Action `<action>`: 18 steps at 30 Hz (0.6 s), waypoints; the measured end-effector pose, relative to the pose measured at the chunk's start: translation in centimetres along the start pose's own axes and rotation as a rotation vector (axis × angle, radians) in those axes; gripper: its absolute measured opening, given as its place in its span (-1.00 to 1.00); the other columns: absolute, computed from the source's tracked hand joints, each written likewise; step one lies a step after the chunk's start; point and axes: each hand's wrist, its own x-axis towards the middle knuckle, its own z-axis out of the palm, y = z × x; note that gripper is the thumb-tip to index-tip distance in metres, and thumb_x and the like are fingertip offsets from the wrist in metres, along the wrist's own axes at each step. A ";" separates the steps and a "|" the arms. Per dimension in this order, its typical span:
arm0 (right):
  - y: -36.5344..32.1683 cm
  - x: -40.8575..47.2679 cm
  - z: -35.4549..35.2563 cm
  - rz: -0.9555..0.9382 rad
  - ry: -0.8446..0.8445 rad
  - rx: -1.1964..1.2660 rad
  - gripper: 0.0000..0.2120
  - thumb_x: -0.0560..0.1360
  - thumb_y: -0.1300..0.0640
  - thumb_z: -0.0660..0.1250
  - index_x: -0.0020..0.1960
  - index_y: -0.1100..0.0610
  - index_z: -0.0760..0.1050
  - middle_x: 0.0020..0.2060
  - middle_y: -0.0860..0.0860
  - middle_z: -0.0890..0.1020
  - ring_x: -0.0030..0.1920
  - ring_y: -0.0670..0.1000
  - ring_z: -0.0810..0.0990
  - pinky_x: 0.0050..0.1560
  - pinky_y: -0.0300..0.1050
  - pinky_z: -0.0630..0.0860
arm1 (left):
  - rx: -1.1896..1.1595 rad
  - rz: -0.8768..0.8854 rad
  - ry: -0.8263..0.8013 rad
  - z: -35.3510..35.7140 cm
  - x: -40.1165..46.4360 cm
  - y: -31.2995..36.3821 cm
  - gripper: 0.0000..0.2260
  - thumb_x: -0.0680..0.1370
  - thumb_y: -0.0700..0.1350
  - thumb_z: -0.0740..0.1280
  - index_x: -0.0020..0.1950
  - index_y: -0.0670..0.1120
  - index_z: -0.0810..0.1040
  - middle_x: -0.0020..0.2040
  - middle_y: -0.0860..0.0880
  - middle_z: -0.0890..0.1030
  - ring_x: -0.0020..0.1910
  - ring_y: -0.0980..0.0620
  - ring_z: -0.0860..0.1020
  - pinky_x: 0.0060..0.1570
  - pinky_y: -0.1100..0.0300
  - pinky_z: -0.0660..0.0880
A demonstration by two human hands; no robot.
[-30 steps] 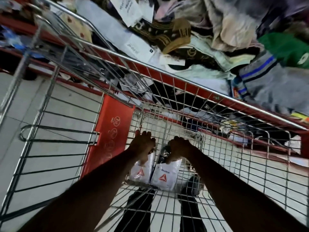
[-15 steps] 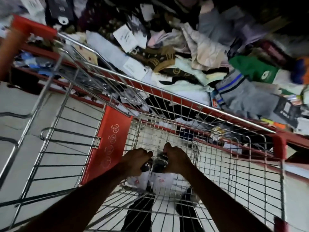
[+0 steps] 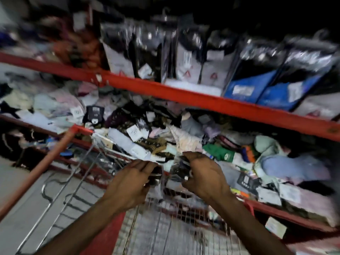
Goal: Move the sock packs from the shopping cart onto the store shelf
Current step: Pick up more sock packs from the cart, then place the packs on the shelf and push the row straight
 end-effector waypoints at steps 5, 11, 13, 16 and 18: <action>0.0 0.1 -10.2 -0.034 0.199 -0.047 -0.31 0.31 -0.08 0.54 0.39 -0.05 0.40 0.23 -0.02 0.64 0.20 0.11 0.62 0.12 -0.02 0.61 | 0.062 0.033 0.205 -9.5 2.6 0.6 -0.34 0.37 -0.05 0.41 0.48 0.00 0.37 0.28 0.00 0.58 0.24 -0.07 0.53 0.14 0.10 0.54; 0.2 0.7 -18.6 -0.046 0.417 -0.054 -0.37 0.25 -0.07 0.55 0.28 -0.10 0.46 0.11 -0.08 0.68 0.11 0.06 0.65 0.01 -0.08 0.59 | 0.114 0.041 0.360 -17.2 5.6 0.9 -0.26 0.45 0.07 0.38 0.58 0.07 0.17 0.49 0.08 0.39 0.47 0.02 0.34 0.35 0.18 0.36; 0.2 1.4 -21.1 -0.050 0.468 -0.056 -0.32 0.26 -0.07 0.57 0.34 -0.08 0.44 0.18 -0.07 0.66 0.16 0.05 0.63 0.05 -0.08 0.58 | 0.120 0.048 0.409 -19.4 6.6 0.8 -0.26 0.43 0.06 0.43 0.57 0.06 0.21 0.44 0.08 0.44 0.40 0.03 0.41 0.26 0.17 0.43; 0.1 3.2 -24.7 -0.050 0.519 -0.062 -0.24 0.28 -0.07 0.58 0.43 -0.03 0.41 0.20 -0.03 0.66 0.16 0.09 0.63 0.01 -0.05 0.57 | 0.117 0.064 0.475 -21.9 8.2 0.7 -0.25 0.41 0.04 0.46 0.55 0.04 0.26 0.41 0.08 0.47 0.37 0.03 0.44 0.23 0.14 0.49; -0.1 4.7 -26.8 -0.042 0.531 -0.041 -0.23 0.27 -0.04 0.60 0.43 -0.01 0.42 0.15 -0.01 0.69 0.08 0.12 0.66 -0.06 -0.05 0.56 | 0.117 0.077 0.491 -23.0 9.2 0.6 -0.25 0.41 0.05 0.46 0.55 0.04 0.25 0.43 0.07 0.46 0.40 0.03 0.42 0.26 0.13 0.49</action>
